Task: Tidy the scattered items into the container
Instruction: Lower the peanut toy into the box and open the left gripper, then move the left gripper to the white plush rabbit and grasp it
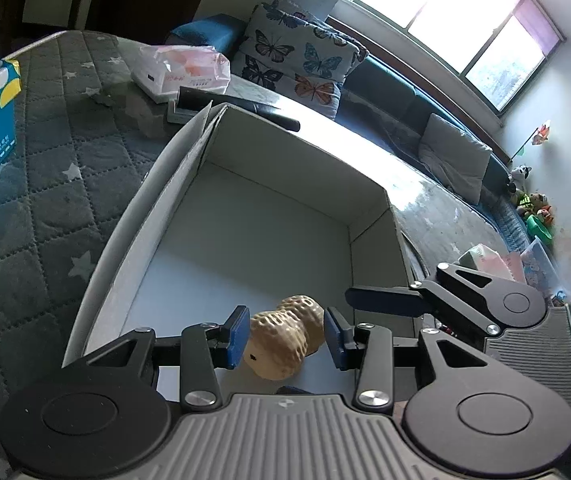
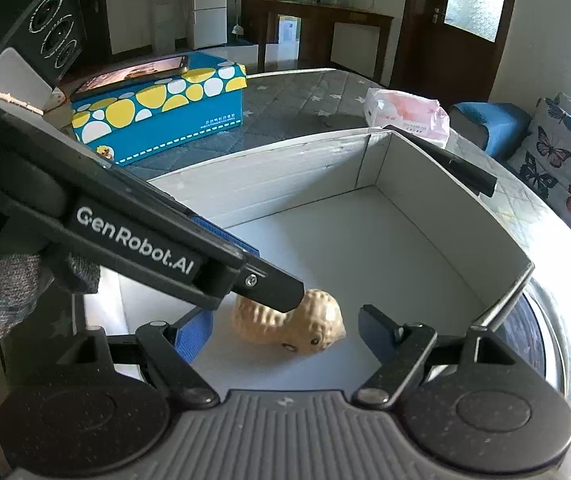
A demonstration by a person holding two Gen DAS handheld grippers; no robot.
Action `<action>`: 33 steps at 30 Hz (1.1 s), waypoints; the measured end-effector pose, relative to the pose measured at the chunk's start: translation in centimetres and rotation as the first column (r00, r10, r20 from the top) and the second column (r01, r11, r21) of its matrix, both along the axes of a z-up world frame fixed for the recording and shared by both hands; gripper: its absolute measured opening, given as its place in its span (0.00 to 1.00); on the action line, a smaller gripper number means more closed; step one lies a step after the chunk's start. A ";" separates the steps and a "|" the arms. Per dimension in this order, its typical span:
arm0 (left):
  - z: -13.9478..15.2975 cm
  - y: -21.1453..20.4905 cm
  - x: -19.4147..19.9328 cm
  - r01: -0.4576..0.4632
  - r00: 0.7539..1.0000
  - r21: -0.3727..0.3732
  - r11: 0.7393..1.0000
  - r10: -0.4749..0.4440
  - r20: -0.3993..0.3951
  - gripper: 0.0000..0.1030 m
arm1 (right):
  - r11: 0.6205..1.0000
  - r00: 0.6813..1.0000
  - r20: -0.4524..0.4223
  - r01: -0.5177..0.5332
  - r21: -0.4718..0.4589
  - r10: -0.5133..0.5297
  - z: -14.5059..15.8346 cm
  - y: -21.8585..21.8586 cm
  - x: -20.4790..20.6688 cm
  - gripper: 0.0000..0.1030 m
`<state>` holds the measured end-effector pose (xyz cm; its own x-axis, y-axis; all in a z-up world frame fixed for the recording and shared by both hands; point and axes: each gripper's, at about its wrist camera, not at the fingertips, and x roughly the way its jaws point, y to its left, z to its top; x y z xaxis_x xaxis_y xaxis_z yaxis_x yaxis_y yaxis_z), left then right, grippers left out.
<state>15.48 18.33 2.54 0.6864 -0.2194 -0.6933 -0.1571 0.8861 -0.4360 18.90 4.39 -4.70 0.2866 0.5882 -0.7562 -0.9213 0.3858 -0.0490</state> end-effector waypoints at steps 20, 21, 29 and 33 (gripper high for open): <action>3.9 -6.3 -6.7 0.103 0.989 0.021 0.994 -0.105 0.107 0.41 | 0.975 0.983 0.078 0.150 0.167 -0.165 4.3 -8.8 -6.5 0.79; 3.9 -6.8 -7.1 0.112 0.987 0.023 0.993 -0.114 0.110 0.41 | 0.973 0.982 0.082 0.157 0.170 -0.173 4.3 -9.3 -6.8 0.79; 3.5 -10.2 -8.9 0.178 0.977 0.021 0.984 -0.180 0.115 0.41 | 0.952 0.961 0.086 0.245 0.183 -0.264 3.5 -13.8 -9.3 0.79; 2.5 -12.2 -9.1 0.221 0.971 0.039 0.975 -0.224 0.088 0.41 | 0.939 0.947 0.080 0.293 0.181 -0.311 2.5 -16.1 -10.5 0.79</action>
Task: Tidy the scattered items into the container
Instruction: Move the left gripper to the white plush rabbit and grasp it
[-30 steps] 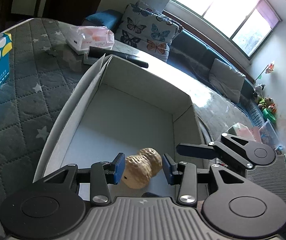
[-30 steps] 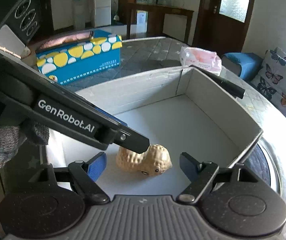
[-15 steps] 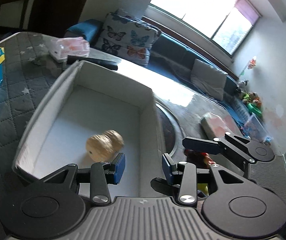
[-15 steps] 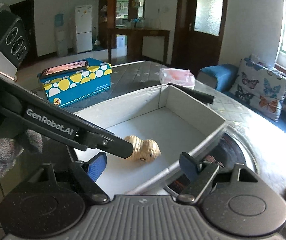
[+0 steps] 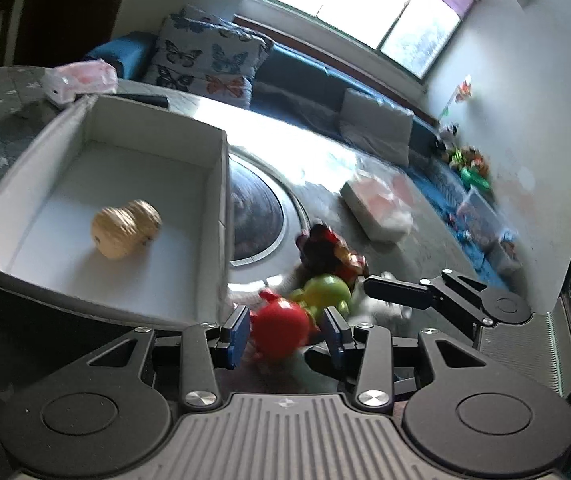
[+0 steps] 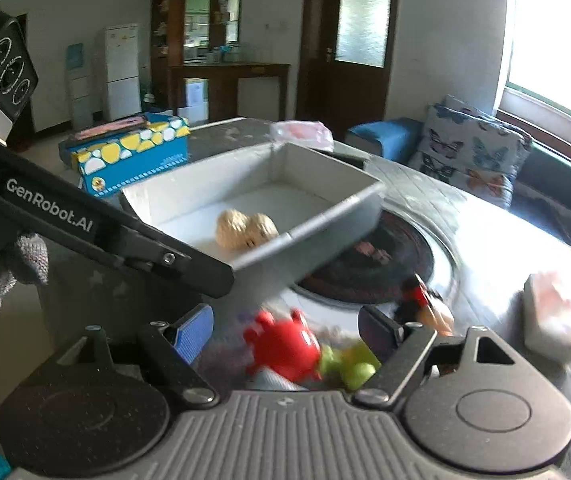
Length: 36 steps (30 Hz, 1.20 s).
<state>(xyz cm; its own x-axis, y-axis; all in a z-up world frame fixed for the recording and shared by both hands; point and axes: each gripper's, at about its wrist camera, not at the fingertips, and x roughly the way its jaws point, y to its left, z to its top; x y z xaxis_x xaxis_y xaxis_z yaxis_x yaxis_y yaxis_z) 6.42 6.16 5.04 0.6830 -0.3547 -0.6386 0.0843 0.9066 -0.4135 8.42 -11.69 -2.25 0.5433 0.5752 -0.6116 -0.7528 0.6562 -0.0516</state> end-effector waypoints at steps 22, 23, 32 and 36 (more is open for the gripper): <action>-3.4 -8.1 3.2 0.188 0.982 0.107 0.976 -0.184 -0.046 0.41 | 0.957 0.953 -0.137 0.282 0.072 -0.270 -4.1 -10.2 0.5 0.79; -3.5 -8.3 3.3 0.192 0.981 0.113 0.975 -0.188 -0.045 0.41 | 0.955 0.951 -0.141 0.288 0.071 -0.276 -4.2 -10.3 0.6 0.79; -4.8 -9.5 4.0 0.229 0.971 0.080 0.970 -0.223 -0.082 0.41 | 0.937 0.933 -0.149 0.341 0.074 -0.327 -4.7 -12.3 0.8 0.79; -4.7 -9.8 3.6 0.263 0.962 0.038 0.964 -0.260 -0.080 0.41 | 0.926 0.923 -0.153 0.369 0.086 -0.353 -4.6 -13.3 0.9 0.79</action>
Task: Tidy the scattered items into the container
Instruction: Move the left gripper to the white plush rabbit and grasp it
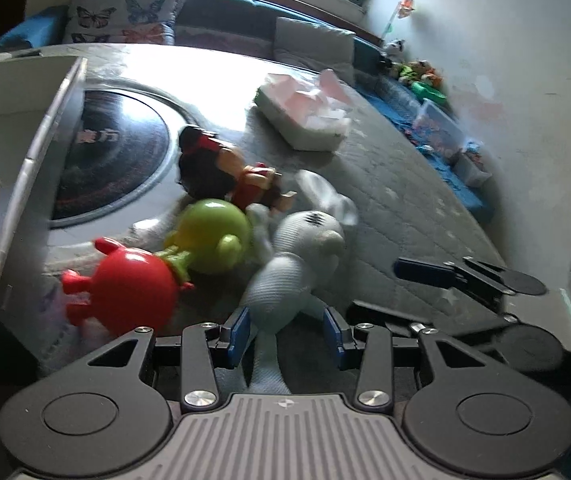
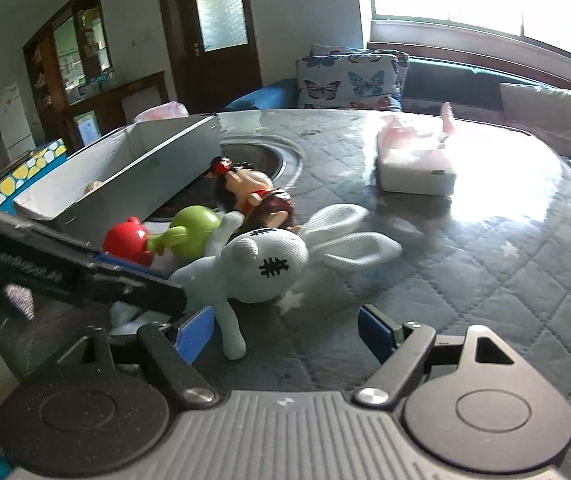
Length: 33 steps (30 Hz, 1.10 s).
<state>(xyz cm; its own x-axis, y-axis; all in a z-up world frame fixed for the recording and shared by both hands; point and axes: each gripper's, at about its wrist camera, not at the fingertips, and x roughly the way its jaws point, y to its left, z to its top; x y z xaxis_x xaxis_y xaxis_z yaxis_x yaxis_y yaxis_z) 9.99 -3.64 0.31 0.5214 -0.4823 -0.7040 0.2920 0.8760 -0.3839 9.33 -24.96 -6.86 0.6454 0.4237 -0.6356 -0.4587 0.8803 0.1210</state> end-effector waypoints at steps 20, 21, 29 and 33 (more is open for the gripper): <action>-0.9 -0.5 -0.1 -0.015 0.999 0.080 0.997 0.012 0.044 0.41 | 0.991 0.997 -0.067 0.042 0.130 -0.033 -0.1 0.2 2.7 0.72; -0.9 -0.6 -0.2 -0.008 0.999 0.079 0.997 0.004 0.049 0.41 | 0.990 0.997 -0.071 0.042 0.137 -0.033 -0.2 0.2 2.8 0.72; -1.2 -1.2 -0.4 0.021 0.997 0.089 0.996 -0.027 0.066 0.34 | 0.978 0.991 -0.129 0.057 0.200 -0.031 -0.8 0.5 4.2 0.64; -1.4 -1.4 -0.2 0.024 0.998 0.092 0.995 -0.030 0.062 0.30 | 0.974 0.990 -0.139 0.062 0.216 -0.032 -1.1 0.9 4.8 0.58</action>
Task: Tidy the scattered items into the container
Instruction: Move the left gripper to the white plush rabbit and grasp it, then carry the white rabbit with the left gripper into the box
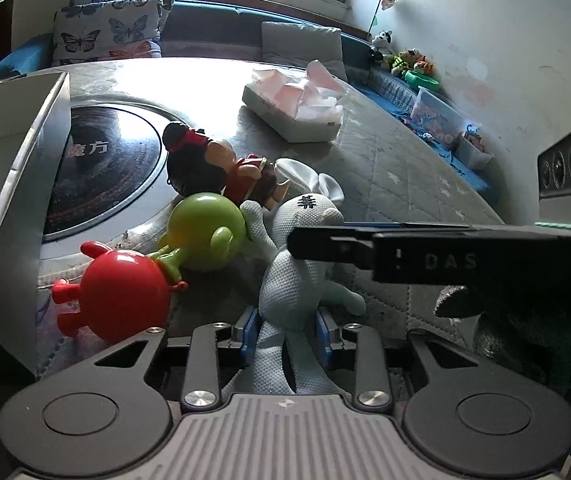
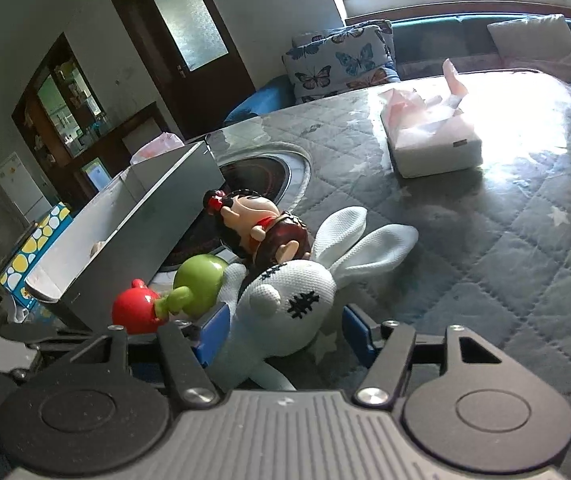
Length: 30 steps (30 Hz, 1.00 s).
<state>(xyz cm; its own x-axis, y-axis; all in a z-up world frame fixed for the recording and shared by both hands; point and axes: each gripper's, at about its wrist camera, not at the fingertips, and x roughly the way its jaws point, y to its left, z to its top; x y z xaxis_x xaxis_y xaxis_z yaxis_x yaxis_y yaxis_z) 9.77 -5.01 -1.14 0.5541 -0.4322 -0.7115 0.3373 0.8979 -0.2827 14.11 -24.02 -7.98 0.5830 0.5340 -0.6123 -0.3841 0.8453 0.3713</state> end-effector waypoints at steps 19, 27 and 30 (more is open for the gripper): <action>2.6 0.9 -2.0 -0.003 0.997 -0.063 0.998 0.008 0.075 0.23 | 1.000 0.996 0.088 0.001 -0.006 0.000 2.7 0.7 -1.7 0.45; 6.1 5.9 -3.0 -0.129 0.975 -0.095 0.987 0.143 0.171 0.23 | 0.994 0.978 0.185 -0.104 0.014 0.100 6.6 5.5 -0.5 0.45; 7.0 8.5 -3.0 -0.191 0.960 -0.097 0.977 0.206 0.190 0.23 | 0.987 0.968 0.204 -0.156 0.027 0.147 7.5 8.3 0.6 0.45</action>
<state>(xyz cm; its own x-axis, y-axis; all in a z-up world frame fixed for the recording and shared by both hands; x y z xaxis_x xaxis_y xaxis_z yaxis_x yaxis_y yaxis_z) 6.75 3.53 5.87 0.7604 -0.3488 -0.5479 0.2108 0.9304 -0.2997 14.75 -15.77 -0.44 0.6018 0.6488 -0.4656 -0.5771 0.7564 0.3080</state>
